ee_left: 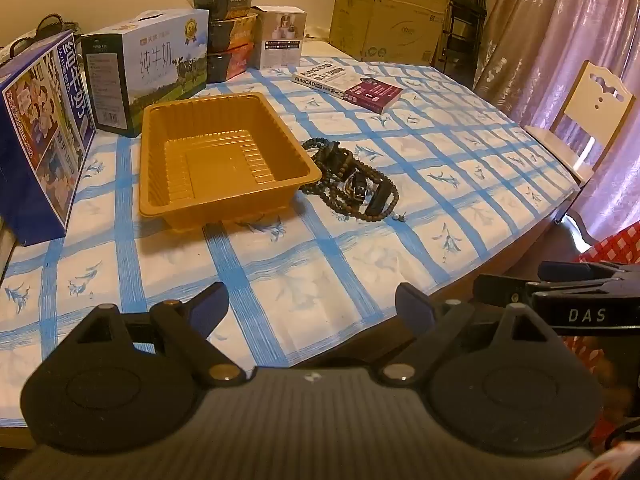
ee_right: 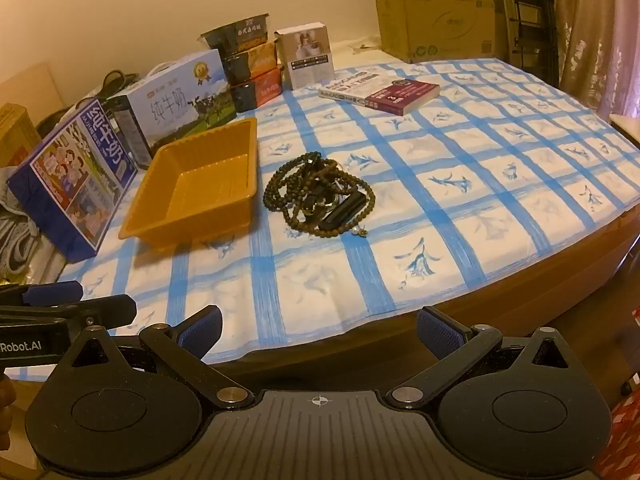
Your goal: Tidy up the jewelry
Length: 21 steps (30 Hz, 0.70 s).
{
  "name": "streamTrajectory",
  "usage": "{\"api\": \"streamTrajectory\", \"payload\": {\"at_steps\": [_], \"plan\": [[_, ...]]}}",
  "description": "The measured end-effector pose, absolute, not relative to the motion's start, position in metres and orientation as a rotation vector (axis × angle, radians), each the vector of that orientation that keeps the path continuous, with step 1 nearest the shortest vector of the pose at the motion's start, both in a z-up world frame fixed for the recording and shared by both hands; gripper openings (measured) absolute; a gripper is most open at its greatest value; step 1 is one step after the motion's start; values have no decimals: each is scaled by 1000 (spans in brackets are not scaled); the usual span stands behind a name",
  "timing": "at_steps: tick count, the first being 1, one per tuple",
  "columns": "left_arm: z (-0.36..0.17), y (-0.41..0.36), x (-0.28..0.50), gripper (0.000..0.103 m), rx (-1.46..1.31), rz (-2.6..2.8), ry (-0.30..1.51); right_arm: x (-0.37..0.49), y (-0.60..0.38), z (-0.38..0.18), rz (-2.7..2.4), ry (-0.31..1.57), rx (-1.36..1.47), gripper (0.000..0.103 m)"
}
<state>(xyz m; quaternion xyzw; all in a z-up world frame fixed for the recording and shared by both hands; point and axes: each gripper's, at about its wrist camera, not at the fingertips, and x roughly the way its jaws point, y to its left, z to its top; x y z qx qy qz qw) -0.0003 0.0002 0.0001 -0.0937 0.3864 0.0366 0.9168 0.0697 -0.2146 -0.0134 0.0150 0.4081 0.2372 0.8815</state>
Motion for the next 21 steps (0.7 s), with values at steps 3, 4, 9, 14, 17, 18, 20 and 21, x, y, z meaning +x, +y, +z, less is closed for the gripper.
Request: {"api": "streamTrajectory", "payload": {"at_steps": [3, 4, 9, 14, 17, 18, 20, 21], "plan": [[0, 0, 0, 89, -190, 76, 800, 70, -215, -14, 497, 851, 33, 103], [0, 0, 0, 89, -191, 76, 800, 70, -215, -14, 495, 853, 32, 103], [0, 0, 0, 89, -191, 77, 799, 70, -215, -14, 494, 851, 31, 103], [0, 0, 0, 89, -191, 78, 800, 69, -215, -13, 495, 851, 31, 103], [0, 0, 0, 89, -192, 76, 798, 69, -215, -13, 495, 851, 31, 103], [0, 0, 0, 89, -191, 76, 798, 69, -215, -13, 495, 850, 31, 103], [0, 0, 0, 89, -192, 75, 799, 69, -215, -13, 495, 850, 31, 103], [0, 0, 0, 89, -192, 76, 798, 69, -215, -13, 494, 850, 31, 103]]}}
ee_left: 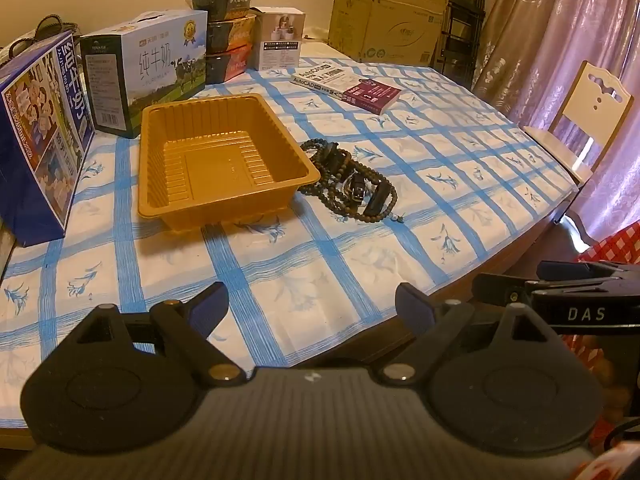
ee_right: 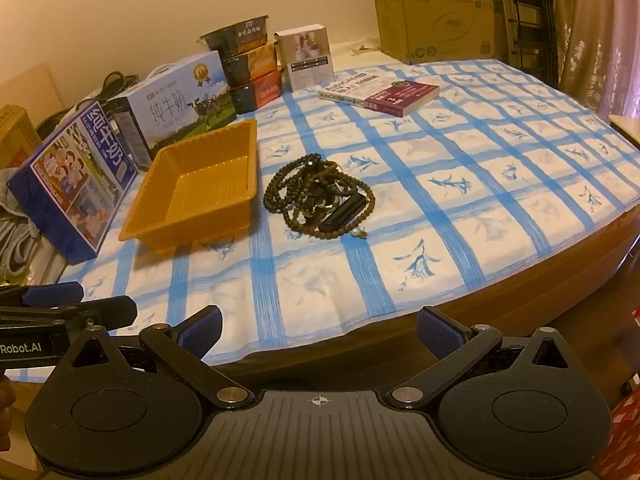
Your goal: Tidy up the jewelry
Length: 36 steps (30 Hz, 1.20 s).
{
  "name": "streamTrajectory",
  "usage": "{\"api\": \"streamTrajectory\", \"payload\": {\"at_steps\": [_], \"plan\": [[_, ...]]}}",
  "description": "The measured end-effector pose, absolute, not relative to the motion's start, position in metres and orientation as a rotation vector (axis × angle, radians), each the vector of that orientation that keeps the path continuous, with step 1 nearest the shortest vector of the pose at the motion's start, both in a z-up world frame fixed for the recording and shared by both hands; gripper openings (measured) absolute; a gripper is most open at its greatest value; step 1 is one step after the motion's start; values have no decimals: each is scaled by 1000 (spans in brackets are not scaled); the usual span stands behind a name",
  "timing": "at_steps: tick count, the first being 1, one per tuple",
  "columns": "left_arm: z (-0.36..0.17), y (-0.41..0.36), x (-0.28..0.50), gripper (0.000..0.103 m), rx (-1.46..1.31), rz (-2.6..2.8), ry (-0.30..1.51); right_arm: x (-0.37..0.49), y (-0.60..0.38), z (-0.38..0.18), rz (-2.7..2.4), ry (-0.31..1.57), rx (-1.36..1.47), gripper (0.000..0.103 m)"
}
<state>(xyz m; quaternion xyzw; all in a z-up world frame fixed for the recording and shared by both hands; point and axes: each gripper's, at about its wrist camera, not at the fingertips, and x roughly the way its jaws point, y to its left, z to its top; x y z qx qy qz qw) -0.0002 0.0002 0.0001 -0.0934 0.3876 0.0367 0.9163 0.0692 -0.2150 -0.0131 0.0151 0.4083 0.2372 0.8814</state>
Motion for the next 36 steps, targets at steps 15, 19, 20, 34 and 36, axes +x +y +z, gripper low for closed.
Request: {"api": "streamTrajectory", "payload": {"at_steps": [15, 19, 20, 34, 36], "plan": [[0, 0, 0, 89, -193, 75, 795, 69, -214, -12, 495, 849, 31, 103], [0, 0, 0, 89, -193, 76, 795, 69, -214, -11, 496, 847, 31, 103], [0, 0, 0, 89, -193, 76, 795, 69, -214, -11, 497, 847, 32, 103], [0, 0, 0, 89, -193, 74, 792, 69, -213, -9, 497, 845, 32, 103], [0, 0, 1, 89, -192, 75, 792, 69, -213, -8, 497, 844, 32, 103]]}}
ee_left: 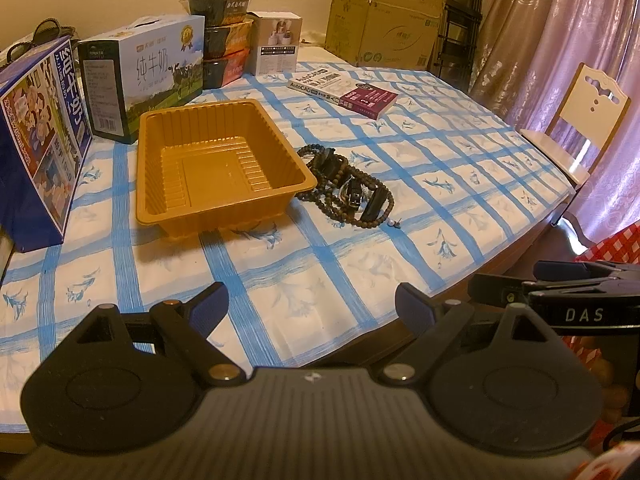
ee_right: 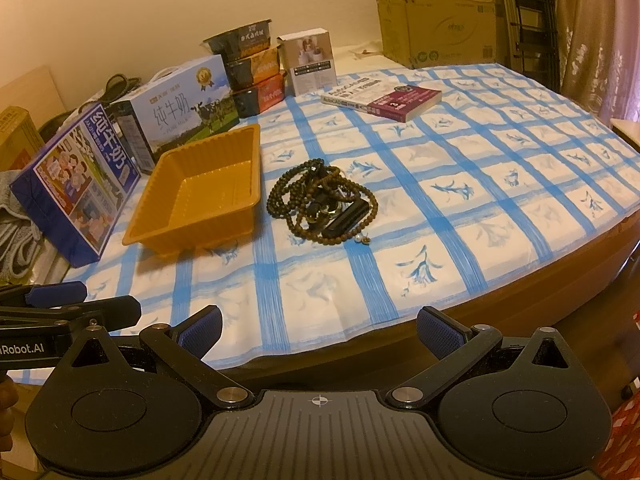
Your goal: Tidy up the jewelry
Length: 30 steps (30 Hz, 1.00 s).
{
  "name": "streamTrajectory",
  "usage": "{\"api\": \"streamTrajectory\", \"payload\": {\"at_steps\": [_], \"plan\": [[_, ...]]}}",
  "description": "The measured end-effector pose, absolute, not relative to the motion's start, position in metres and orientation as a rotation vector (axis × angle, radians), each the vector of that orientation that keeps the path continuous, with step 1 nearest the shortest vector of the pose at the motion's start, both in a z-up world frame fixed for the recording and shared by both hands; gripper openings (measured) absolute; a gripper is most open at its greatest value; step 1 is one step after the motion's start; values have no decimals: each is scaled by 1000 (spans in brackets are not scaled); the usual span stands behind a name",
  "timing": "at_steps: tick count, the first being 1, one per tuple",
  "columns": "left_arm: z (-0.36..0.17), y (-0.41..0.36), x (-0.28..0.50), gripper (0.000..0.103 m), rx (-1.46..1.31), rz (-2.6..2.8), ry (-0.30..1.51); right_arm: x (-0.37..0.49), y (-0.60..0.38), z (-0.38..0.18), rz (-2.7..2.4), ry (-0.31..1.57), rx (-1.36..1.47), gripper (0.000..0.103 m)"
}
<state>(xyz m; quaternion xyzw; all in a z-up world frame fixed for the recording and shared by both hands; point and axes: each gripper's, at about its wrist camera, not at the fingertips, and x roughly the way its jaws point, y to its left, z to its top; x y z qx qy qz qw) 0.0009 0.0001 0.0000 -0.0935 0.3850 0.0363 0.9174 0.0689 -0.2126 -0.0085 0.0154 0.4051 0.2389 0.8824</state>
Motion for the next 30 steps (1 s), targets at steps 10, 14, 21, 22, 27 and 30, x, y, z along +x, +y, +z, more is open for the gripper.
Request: {"api": "streamTrajectory", "payload": {"at_steps": [10, 14, 21, 22, 27, 30], "plan": [[0, 0, 1, 89, -193, 75, 791, 70, -210, -5, 498, 842, 32, 103], [0, 0, 0, 89, -193, 74, 790, 69, -212, -8, 497, 842, 33, 103], [0, 0, 0, 89, -193, 75, 789, 70, -213, -9, 497, 840, 33, 103], [0, 0, 0, 89, -193, 74, 789, 70, -212, -8, 497, 841, 33, 103], [0, 0, 0, 89, -194, 74, 790, 71, -213, -9, 497, 841, 34, 103], [0, 0, 0, 89, -193, 74, 789, 71, -212, -10, 498, 841, 34, 103]]}}
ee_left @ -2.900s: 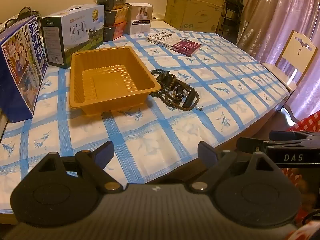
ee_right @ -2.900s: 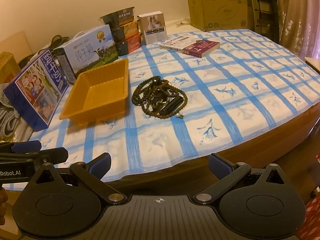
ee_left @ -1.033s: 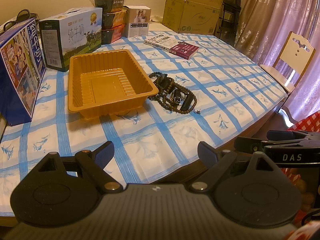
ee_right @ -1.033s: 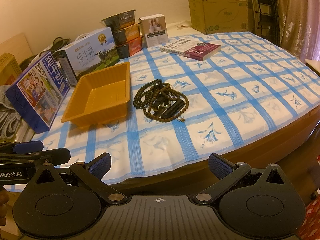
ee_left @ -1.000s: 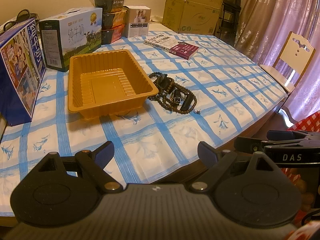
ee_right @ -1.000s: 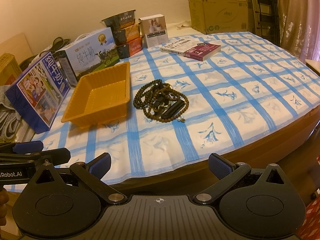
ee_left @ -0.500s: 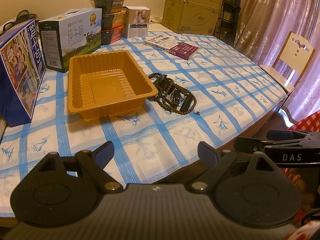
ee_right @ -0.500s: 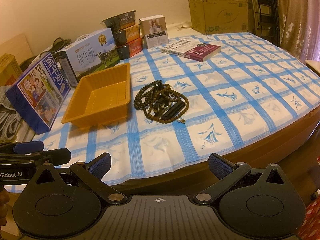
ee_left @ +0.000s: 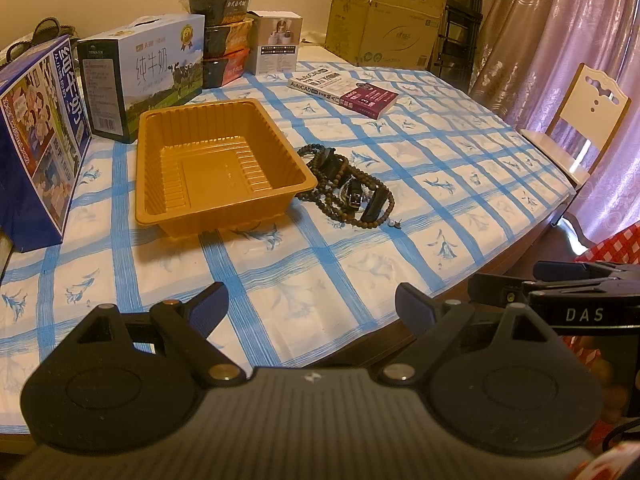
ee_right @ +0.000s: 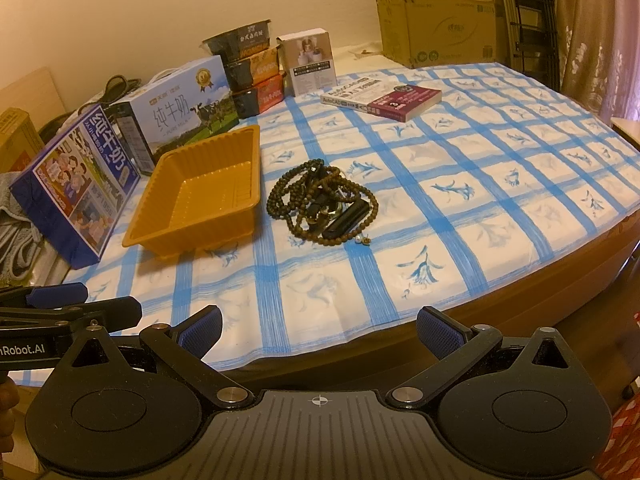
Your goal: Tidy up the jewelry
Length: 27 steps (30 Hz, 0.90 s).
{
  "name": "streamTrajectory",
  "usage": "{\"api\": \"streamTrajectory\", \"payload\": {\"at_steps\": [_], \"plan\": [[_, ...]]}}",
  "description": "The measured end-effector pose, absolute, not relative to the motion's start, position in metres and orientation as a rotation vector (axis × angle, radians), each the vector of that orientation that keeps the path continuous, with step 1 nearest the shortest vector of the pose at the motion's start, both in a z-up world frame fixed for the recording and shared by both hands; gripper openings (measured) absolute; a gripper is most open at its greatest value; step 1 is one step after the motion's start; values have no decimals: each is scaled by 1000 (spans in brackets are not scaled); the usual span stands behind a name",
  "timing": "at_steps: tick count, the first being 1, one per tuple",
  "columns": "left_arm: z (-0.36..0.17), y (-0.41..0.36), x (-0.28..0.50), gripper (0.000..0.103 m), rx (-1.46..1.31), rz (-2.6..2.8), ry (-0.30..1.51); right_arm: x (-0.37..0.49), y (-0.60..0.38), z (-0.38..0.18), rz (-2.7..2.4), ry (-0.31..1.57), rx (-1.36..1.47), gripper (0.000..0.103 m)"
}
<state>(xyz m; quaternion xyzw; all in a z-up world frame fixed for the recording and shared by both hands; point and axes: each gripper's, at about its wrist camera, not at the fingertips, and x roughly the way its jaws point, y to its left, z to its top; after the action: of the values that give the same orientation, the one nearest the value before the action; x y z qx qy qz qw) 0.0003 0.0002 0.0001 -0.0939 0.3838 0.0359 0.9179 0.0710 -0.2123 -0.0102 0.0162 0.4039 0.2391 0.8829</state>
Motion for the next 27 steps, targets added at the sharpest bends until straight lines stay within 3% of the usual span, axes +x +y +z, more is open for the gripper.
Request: {"api": "streamTrajectory", "payload": {"at_steps": [10, 20, 27], "plan": [[-1, 2, 8, 89, -205, 77, 799, 74, -209, 0, 492, 842, 36, 103], [-25, 19, 16, 89, -230, 109, 783, 90, -209, -31, 486, 811, 49, 103], [-51, 53, 29, 83, -308, 225, 723, 116, -205, -48, 468, 765, 75, 103]]}}
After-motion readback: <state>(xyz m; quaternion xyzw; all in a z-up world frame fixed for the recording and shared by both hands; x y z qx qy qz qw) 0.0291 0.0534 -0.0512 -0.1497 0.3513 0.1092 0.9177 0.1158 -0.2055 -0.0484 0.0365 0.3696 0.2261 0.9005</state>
